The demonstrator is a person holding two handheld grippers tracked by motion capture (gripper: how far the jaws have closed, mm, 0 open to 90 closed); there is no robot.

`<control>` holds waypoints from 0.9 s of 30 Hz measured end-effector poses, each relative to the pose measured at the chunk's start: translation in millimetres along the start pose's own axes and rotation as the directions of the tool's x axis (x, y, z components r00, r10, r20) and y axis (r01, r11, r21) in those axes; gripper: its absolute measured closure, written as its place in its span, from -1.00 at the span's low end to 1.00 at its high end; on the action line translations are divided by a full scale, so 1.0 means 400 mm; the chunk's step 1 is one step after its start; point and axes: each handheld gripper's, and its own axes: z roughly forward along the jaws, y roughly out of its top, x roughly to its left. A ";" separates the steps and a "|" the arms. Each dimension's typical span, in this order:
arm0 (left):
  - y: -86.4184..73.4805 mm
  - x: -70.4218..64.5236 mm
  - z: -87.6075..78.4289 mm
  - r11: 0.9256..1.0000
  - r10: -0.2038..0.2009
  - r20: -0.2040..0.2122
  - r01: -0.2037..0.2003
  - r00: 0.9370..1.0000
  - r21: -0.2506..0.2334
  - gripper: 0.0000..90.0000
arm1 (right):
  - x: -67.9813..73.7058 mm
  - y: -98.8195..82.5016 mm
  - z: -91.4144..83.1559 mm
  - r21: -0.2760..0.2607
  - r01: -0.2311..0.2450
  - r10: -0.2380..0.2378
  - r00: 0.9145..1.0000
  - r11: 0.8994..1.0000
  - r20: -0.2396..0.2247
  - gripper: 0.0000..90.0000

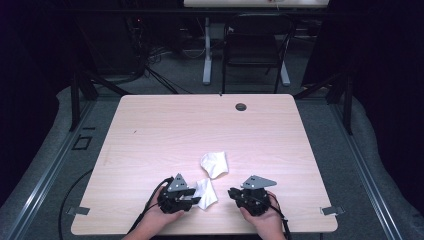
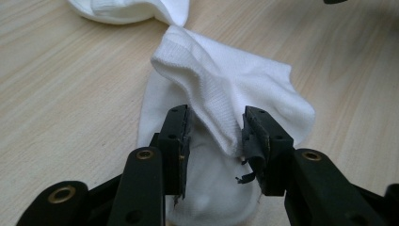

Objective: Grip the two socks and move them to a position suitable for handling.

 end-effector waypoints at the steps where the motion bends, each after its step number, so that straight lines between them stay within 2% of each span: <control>1: 0.000 -0.002 0.001 1.000 0.005 0.007 -0.005 1.000 0.001 0.37 | 0.006 0.003 0.004 0.007 0.021 -0.021 1.000 1.000 -0.003 0.92; 4: 0.002 -0.013 0.004 1.000 0.023 0.028 -0.023 0.999 0.004 0.37 | 0.026 0.010 0.018 0.019 0.056 -0.056 0.998 0.998 -0.032 0.96; 8: 0.003 -0.027 0.009 0.999 0.051 0.050 -0.051 0.997 0.004 0.37 | 0.051 0.009 0.039 0.053 0.112 -0.110 0.993 0.992 -0.041 0.99; 10: 0.003 -0.029 0.008 0.999 0.049 0.049 -0.050 0.998 0.005 0.37 | 0.056 0.009 0.044 0.067 0.130 -0.127 0.991 0.989 -0.050 0.99; 14: 0.005 -0.030 0.002 0.999 0.043 0.041 -0.043 0.998 0.005 0.32 | 0.058 0.010 0.049 0.058 0.118 -0.115 0.992 0.991 -0.047 0.99; 16: 0.005 -0.028 -0.010 0.999 0.039 0.025 -0.039 0.999 -0.001 0.32 | 0.060 0.010 0.054 0.071 0.118 -0.114 0.992 0.990 -0.060 1.00; 20: -0.001 -0.018 -0.036 1.000 -0.001 0.011 0.002 1.000 -0.030 0.31 | 0.068 0.014 0.063 0.067 0.135 -0.131 0.990 0.989 -0.060 0.99; 24: -0.008 -0.007 -0.051 0.999 -0.025 -0.010 0.025 1.000 -0.032 0.34 | 0.070 0.018 0.072 0.062 0.136 -0.132 0.989 0.989 -0.066 0.97; 27: -0.017 0.005 -0.066 0.998 -0.055 -0.031 0.054 0.998 -0.025 0.40 | 0.073 0.020 0.087 0.083 0.148 -0.141 0.986 0.985 -0.084 0.94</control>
